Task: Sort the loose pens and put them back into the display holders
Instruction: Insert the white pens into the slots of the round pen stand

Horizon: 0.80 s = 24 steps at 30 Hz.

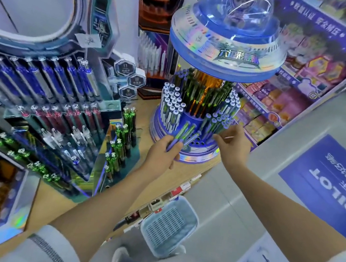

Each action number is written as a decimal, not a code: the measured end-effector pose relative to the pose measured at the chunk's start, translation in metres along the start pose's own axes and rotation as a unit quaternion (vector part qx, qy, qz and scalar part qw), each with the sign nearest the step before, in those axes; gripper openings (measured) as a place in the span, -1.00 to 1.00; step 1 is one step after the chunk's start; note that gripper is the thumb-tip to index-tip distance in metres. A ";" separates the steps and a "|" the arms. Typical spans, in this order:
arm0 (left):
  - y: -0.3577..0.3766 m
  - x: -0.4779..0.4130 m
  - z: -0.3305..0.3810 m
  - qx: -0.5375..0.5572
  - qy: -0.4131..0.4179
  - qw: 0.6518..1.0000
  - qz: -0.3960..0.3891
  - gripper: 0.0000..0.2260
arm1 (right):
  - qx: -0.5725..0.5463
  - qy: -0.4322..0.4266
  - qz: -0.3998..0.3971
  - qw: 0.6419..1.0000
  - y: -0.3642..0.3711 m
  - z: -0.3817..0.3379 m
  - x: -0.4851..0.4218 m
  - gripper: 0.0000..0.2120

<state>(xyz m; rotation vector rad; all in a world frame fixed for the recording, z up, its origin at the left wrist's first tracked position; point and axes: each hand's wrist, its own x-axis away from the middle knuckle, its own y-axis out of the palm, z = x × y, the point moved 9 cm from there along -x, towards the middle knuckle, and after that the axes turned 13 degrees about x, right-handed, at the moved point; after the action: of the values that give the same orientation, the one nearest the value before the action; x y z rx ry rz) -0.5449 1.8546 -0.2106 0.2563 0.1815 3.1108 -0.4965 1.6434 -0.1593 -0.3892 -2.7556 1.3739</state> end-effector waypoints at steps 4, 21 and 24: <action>-0.001 0.000 0.001 0.018 -0.003 1.000 -0.002 -0.88 | 0.021 0.022 -0.045 0.999 0.008 0.004 0.001 -0.90; 0.026 0.000 0.008 0.069 -0.021 0.996 -0.061 -0.86 | -0.292 0.017 -0.155 0.944 0.002 -0.020 0.027 -0.93; 0.005 -0.008 0.003 0.032 -0.012 0.999 0.021 -0.86 | -0.307 0.046 -0.047 0.950 -0.022 -0.007 0.014 -0.89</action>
<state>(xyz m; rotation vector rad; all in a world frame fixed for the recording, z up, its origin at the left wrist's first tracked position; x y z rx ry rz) -0.5363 1.8497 -0.2087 0.3031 0.2785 3.1448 -0.5134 1.6390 -0.1388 -0.3166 -3.0112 0.4327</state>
